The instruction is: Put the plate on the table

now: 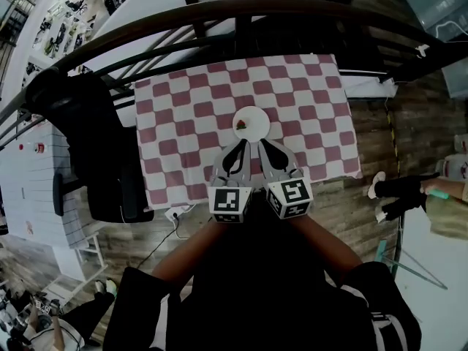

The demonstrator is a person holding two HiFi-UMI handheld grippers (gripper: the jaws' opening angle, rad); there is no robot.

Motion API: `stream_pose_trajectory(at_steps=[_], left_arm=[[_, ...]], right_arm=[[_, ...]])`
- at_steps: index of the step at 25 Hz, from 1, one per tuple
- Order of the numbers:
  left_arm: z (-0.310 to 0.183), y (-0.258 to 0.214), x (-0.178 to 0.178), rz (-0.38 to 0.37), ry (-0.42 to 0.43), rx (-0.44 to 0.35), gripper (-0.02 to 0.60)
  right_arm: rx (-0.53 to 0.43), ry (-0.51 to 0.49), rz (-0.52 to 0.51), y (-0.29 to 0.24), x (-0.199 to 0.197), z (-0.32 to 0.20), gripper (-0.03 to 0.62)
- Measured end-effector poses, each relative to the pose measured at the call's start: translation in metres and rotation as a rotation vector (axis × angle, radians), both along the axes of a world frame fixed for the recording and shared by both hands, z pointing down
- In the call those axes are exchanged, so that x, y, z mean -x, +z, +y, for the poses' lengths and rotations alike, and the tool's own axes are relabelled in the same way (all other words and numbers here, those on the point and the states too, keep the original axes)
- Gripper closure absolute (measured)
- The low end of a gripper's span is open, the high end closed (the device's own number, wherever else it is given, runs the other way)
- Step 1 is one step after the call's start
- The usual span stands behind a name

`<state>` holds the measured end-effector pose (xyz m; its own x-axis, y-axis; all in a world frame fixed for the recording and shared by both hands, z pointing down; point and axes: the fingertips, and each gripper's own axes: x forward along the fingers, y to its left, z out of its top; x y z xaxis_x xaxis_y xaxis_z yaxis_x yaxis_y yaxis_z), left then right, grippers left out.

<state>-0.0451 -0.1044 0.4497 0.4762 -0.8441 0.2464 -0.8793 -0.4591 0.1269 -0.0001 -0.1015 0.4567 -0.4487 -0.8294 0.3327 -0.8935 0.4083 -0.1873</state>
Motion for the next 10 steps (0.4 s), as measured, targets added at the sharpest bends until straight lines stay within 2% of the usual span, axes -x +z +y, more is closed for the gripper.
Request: stream_pose_trajectory(at_steps=[10], left_arm=[[0.007, -0.009, 0.025, 0.041, -0.048, -0.012, 0.572]], right_arm=[[-0.027, 0.037, 0.018, -0.012, 0.006, 0.017, 0.597]])
